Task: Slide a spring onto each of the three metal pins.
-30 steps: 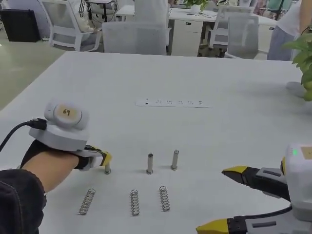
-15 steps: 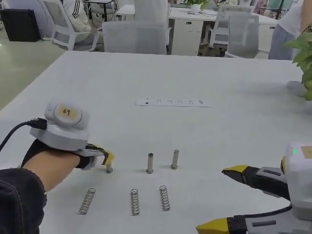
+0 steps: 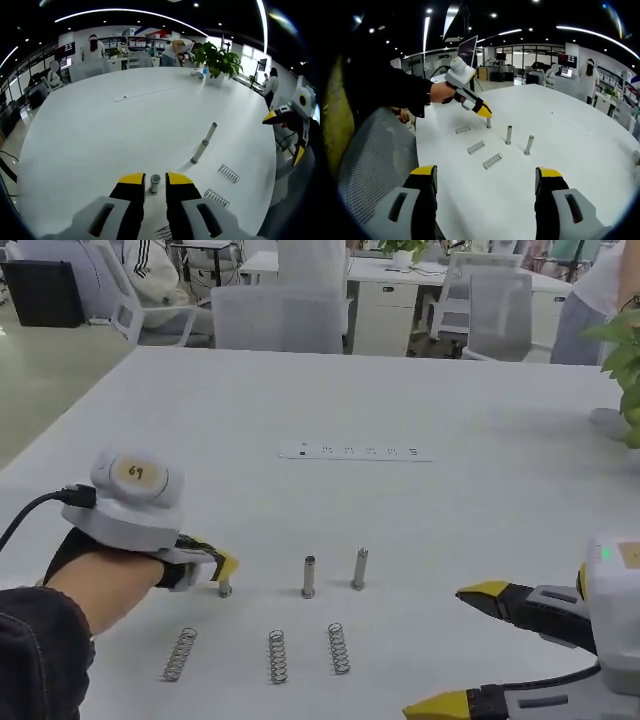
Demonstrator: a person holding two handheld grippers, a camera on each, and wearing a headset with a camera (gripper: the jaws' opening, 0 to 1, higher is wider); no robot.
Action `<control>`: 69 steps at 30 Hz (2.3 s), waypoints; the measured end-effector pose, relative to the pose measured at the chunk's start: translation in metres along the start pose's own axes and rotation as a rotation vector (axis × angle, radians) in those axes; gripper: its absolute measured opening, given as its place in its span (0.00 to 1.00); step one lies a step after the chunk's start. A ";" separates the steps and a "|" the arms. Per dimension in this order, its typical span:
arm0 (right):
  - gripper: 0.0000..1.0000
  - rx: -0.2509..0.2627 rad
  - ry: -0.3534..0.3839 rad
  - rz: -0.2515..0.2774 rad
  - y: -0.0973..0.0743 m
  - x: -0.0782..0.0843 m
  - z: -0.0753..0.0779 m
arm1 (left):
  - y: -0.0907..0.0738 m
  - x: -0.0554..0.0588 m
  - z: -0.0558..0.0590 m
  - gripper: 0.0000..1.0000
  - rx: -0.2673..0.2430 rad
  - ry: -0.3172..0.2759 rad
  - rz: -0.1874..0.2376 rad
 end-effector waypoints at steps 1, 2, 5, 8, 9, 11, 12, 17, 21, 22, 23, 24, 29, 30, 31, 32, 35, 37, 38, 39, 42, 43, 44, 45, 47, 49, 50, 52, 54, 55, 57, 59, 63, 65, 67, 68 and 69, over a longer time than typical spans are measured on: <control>0.79 0.000 -0.001 0.000 0.000 0.000 0.000 | 0.000 0.000 0.000 0.12 -0.002 -0.001 0.005; 0.79 -0.001 -0.001 -0.001 0.000 0.000 0.000 | -0.001 0.000 0.000 0.12 0.000 -0.004 0.007; 0.80 -0.002 -0.002 -0.001 0.000 0.000 -0.001 | -0.002 0.000 0.002 0.17 0.005 -0.006 0.014; 0.80 -0.002 -0.003 0.000 0.000 -0.001 -0.001 | -0.002 -0.001 0.003 0.22 0.006 -0.012 0.023; 0.80 -0.003 -0.004 0.000 0.000 -0.001 -0.001 | -0.003 -0.001 0.003 0.23 0.004 -0.010 0.024; 0.80 -0.003 -0.004 0.000 0.000 -0.001 -0.001 | -0.003 -0.002 0.003 0.29 0.000 -0.013 0.033; 0.80 -0.003 -0.004 0.000 0.000 -0.001 -0.001 | -0.004 -0.003 0.003 0.31 -0.001 -0.013 0.036; 0.80 -0.004 -0.005 0.002 0.000 -0.002 -0.001 | -0.006 -0.003 0.002 0.35 -0.002 -0.022 0.042; 0.80 -0.005 -0.007 0.003 0.000 -0.002 -0.001 | -0.009 -0.001 0.002 0.40 -0.005 -0.035 0.048; 0.80 -0.005 -0.007 0.003 0.000 -0.002 -0.001 | -0.010 0.000 0.002 0.41 -0.007 -0.034 0.051; 0.80 -0.004 -0.007 0.003 0.000 -0.002 -0.001 | -0.011 0.001 0.002 0.41 -0.005 -0.037 0.047; 0.80 -0.004 -0.008 0.003 0.000 -0.002 0.000 | -0.012 0.002 0.002 0.41 -0.004 -0.039 0.049; 0.80 -0.003 -0.008 0.006 0.000 -0.003 0.000 | -0.018 0.012 0.005 0.43 -0.004 -0.044 0.041; 0.80 -0.003 -0.009 0.006 0.000 -0.003 0.000 | -0.020 0.015 0.005 0.43 -0.003 -0.048 0.036; 0.80 -0.004 -0.009 0.006 0.000 -0.003 0.000 | -0.021 0.017 0.006 0.44 -0.002 -0.052 0.033; 0.80 -0.004 -0.009 0.007 0.000 -0.003 0.000 | -0.022 0.019 0.006 0.44 -0.003 -0.052 0.034; 0.80 -0.004 -0.011 0.009 0.000 -0.004 -0.001 | -0.026 0.023 0.004 0.44 -0.005 -0.057 0.029; 0.80 -0.004 -0.012 0.009 0.000 -0.004 -0.001 | -0.031 0.029 0.004 0.44 -0.008 -0.055 0.020; 0.80 -0.004 -0.012 0.010 -0.001 -0.004 -0.001 | -0.033 0.032 0.004 0.44 -0.012 -0.053 0.016; 0.80 -0.004 -0.013 0.012 -0.001 -0.005 -0.001 | -0.037 0.036 0.005 0.43 -0.014 -0.044 0.008; 0.80 -0.004 -0.015 0.014 -0.001 -0.006 -0.001 | -0.043 0.049 0.007 0.43 -0.015 -0.033 -0.016; 0.80 -0.005 -0.015 0.014 0.000 -0.006 -0.001 | -0.045 0.052 0.007 0.43 -0.010 -0.035 -0.023; 0.80 -0.006 -0.015 0.015 0.000 -0.006 -0.002 | -0.046 0.057 0.008 0.43 -0.010 -0.031 -0.036; 0.80 -0.007 -0.015 0.016 0.000 -0.006 -0.002 | -0.046 0.060 0.008 0.43 -0.011 -0.028 -0.042; 0.80 -0.007 -0.018 0.016 0.000 -0.007 -0.002 | -0.048 0.069 0.007 0.43 -0.010 -0.025 -0.062; 0.80 -0.007 -0.020 0.017 0.000 -0.008 -0.002 | -0.049 0.075 0.008 0.42 -0.018 -0.021 -0.079; 0.80 -0.007 -0.020 0.017 0.000 -0.008 -0.002 | -0.050 0.075 0.009 0.42 -0.017 -0.021 -0.077; 0.80 -0.009 -0.023 0.019 0.000 -0.009 -0.002 | -0.048 0.078 0.008 0.41 -0.014 -0.022 -0.086; 0.80 -0.010 -0.024 0.019 0.000 -0.010 -0.002 | -0.048 0.079 0.009 0.40 -0.016 -0.014 -0.095; 0.80 -0.010 -0.025 0.019 0.000 -0.010 -0.003 | -0.048 0.080 0.009 0.40 -0.016 -0.012 -0.097; 0.79 -0.010 -0.025 0.021 -0.001 -0.011 -0.003 | -0.046 0.082 0.008 0.38 -0.016 -0.002 -0.107; 0.79 -0.008 -0.025 0.020 -0.001 -0.010 -0.003 | -0.046 0.083 0.009 0.37 -0.012 0.005 -0.113; 0.79 -0.006 -0.025 0.020 -0.002 -0.011 -0.002 | -0.046 0.086 0.009 0.33 -0.012 0.018 -0.128; 0.79 -0.007 -0.026 0.019 -0.002 -0.011 -0.002 | -0.046 0.087 0.009 0.31 -0.012 0.022 -0.133; 0.79 -0.010 -0.026 0.020 -0.001 -0.011 -0.002 | -0.047 0.087 0.009 0.30 -0.011 0.023 -0.137; 0.79 -0.011 -0.027 0.018 -0.001 -0.011 -0.002 | -0.047 0.088 0.008 0.29 -0.014 0.027 -0.142; 0.79 -0.012 -0.027 0.017 -0.001 -0.011 -0.002 | -0.047 0.088 0.009 0.28 -0.012 0.028 -0.141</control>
Point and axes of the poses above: the centre of the closed fingertips' face, and the gripper's own axes: y roughly forward along the fingers, z roughly to its right, x roughly out of its underside, the point moved 4 cm from there along -y, roughly backward along the fingers, and after that the axes turned 6 degrees about -y, right-handed, at the moved point
